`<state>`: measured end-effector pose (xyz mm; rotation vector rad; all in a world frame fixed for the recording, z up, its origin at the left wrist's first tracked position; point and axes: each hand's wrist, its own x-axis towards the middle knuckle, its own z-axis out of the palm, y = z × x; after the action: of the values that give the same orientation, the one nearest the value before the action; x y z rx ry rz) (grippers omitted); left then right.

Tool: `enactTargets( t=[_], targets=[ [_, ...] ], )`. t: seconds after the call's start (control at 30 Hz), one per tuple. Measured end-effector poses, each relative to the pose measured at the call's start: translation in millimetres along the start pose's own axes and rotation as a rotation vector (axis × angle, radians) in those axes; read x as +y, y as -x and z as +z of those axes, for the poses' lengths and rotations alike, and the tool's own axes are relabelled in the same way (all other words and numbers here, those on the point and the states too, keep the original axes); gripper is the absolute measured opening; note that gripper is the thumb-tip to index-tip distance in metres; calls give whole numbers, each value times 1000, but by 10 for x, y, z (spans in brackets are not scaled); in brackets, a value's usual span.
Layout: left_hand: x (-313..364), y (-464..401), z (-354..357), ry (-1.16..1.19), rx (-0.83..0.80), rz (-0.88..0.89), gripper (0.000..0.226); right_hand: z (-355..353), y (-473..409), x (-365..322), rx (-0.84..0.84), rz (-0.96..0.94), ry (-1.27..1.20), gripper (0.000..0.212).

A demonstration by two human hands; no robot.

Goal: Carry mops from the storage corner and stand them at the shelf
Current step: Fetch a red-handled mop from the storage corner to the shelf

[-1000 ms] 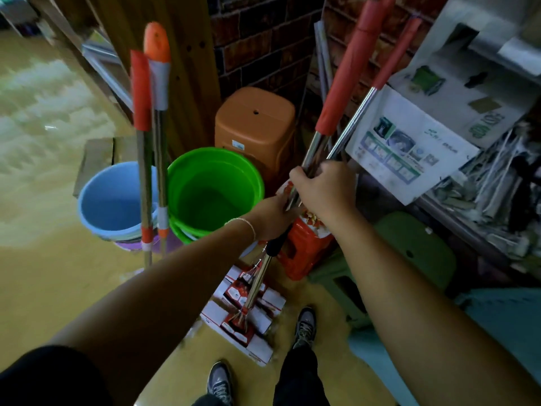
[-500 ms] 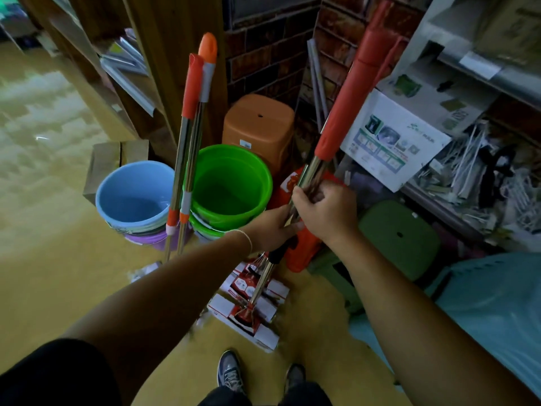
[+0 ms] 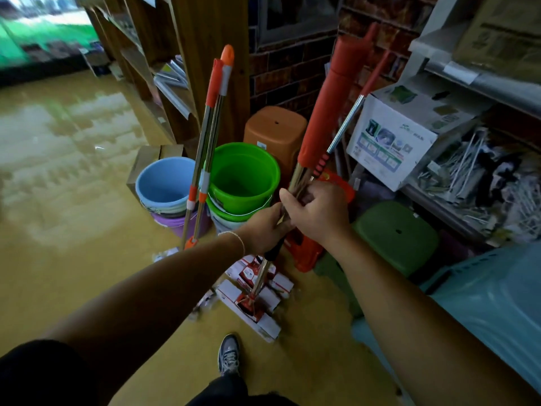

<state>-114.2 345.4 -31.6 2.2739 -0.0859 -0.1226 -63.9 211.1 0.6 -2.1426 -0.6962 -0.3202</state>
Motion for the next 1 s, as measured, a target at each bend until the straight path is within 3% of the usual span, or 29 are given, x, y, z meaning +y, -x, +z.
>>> enactTargets(
  t=[0.33, 0.53, 0.73, 0.9, 1.0],
  targets=[
    [608, 851, -394, 32, 188, 5, 28, -387, 125, -924, 54, -218, -157, 41],
    [679, 1362, -758, 93, 307, -29, 9, -270, 101, -1582, 55, -332, -179, 40],
    [438, 2042, -1181, 205, 376, -67, 19, 77, 206, -2333, -41, -347, -253, 37],
    [118, 2718, -1551, 290, 390, -88, 10, 466, 406, -3060, -67, -413, -322, 37],
    [-83, 3091, -1719, 271, 422, -86, 32, 722, 537, -3452, -77, -423, -375, 31]
  ],
)
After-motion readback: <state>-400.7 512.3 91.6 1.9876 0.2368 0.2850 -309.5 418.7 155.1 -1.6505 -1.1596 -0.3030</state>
